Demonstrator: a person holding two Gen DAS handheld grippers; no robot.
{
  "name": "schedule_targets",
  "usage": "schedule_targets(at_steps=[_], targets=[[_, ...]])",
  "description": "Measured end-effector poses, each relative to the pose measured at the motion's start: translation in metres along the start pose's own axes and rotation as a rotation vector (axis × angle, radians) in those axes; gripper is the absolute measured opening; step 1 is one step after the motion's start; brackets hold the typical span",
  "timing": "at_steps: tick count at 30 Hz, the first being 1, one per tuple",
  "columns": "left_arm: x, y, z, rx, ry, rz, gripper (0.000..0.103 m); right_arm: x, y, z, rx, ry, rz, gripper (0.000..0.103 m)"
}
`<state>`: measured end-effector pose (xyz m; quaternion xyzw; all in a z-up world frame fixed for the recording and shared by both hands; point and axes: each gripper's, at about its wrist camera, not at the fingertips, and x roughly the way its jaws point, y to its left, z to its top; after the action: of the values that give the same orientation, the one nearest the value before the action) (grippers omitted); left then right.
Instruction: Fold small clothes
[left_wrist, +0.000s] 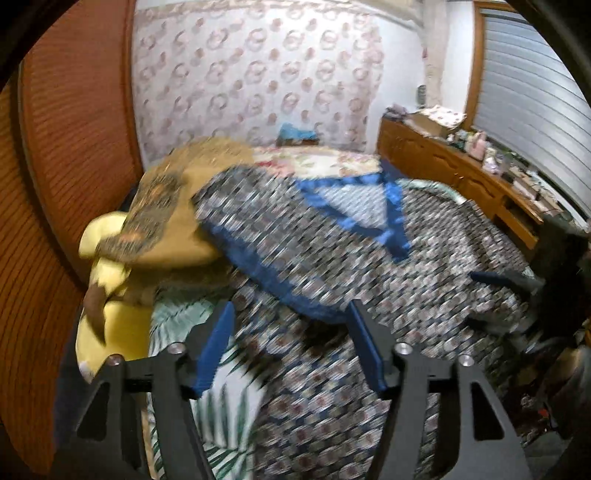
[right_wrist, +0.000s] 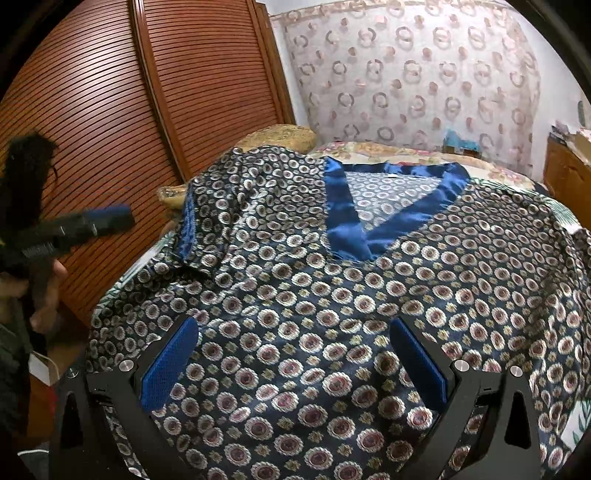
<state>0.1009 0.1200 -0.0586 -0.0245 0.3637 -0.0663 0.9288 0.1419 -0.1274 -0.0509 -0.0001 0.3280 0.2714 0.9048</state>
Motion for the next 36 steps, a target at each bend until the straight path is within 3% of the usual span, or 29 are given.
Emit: schedule_targets(at_steps=[4, 9, 14, 22, 32, 35, 36], targets=[[0.022, 0.021, -0.018, -0.007, 0.076, 0.056, 0.067, 0.005, 0.009, 0.019, -0.05, 0.0, 0.019, 0.097], [0.039, 0.04, -0.032, -0.049, 0.126, 0.058, 0.068, 0.022, 0.024, 0.047, -0.106, 0.007, 0.065, 0.082], [0.052, 0.046, -0.041, -0.041, 0.15, 0.081, 0.069, 0.057, 0.038, 0.076, -0.131, 0.037, 0.134, 0.074], [0.057, 0.047, -0.043, -0.032, 0.114, 0.113, 0.087, 0.127, 0.058, 0.108, -0.155, 0.111, 0.175, 0.073], [0.062, 0.05, -0.04, -0.035, 0.116, 0.113, 0.093, 0.192, 0.079, 0.128, -0.212, 0.22, 0.129, 0.073], [0.061, 0.048, -0.041, -0.037, 0.114, 0.115, 0.093, 0.2, 0.076, 0.132, -0.219, 0.228, 0.107, 0.049], [0.061, 0.048, -0.041, -0.038, 0.113, 0.116, 0.093, 0.203, 0.076, 0.133, -0.212, 0.226, 0.104, 0.036]])
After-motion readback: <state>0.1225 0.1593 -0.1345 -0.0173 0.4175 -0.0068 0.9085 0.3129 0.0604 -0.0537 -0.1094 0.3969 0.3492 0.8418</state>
